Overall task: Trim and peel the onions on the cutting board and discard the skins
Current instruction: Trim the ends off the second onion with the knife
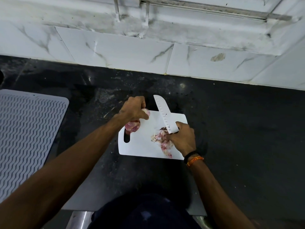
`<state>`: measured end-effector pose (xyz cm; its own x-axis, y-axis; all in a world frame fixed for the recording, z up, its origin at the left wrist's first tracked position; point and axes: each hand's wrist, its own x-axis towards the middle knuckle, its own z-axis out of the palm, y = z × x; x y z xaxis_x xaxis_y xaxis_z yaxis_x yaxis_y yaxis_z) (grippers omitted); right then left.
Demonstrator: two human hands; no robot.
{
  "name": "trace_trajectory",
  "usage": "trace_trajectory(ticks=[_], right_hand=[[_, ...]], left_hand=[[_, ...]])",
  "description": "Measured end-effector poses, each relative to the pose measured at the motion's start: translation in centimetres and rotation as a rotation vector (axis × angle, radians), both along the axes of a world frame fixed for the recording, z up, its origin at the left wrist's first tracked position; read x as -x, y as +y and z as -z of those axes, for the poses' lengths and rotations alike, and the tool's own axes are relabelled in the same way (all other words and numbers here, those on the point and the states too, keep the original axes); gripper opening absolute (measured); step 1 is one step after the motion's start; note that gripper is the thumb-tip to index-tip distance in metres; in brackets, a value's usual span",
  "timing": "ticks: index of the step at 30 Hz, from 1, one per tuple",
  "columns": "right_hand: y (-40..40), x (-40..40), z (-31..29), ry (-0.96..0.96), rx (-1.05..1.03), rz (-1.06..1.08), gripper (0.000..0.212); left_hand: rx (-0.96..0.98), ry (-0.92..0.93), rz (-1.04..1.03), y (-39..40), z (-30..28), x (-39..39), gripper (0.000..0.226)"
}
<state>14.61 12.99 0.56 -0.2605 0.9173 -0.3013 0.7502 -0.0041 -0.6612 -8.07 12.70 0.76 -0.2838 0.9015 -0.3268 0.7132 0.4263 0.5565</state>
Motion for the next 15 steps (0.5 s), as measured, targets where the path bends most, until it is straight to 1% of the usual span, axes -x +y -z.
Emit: trace_trajectory(ticks=[3,7,9,12,15], right_hand=[[0.3,-0.3,-0.3,-0.027,0.047,-0.009,0.025],[0.7,-1.0,-0.5,-0.049,0.133,0.049,0.016],[0.8,-1.4,-0.6,-0.049,0.156,0.063,0.019],[1.0,-2.2,-0.7,-0.038,0.18,0.077,0.028],[1.0,-2.8,-1.0,-0.039,0.162,0.078,0.024]], left_hand=[[0.022,0.017,0.007,0.0,0.4,-0.1,0.04],[0.037,0.036,0.02,0.0,0.3,0.0,0.043],[0.035,0.055,0.03,-0.1,0.2,0.1,0.047],[-0.045,0.067,0.036,-0.2,-0.3,0.2,0.058],[-0.195,0.073,-0.011,-1.0,-0.9,0.3,0.057]])
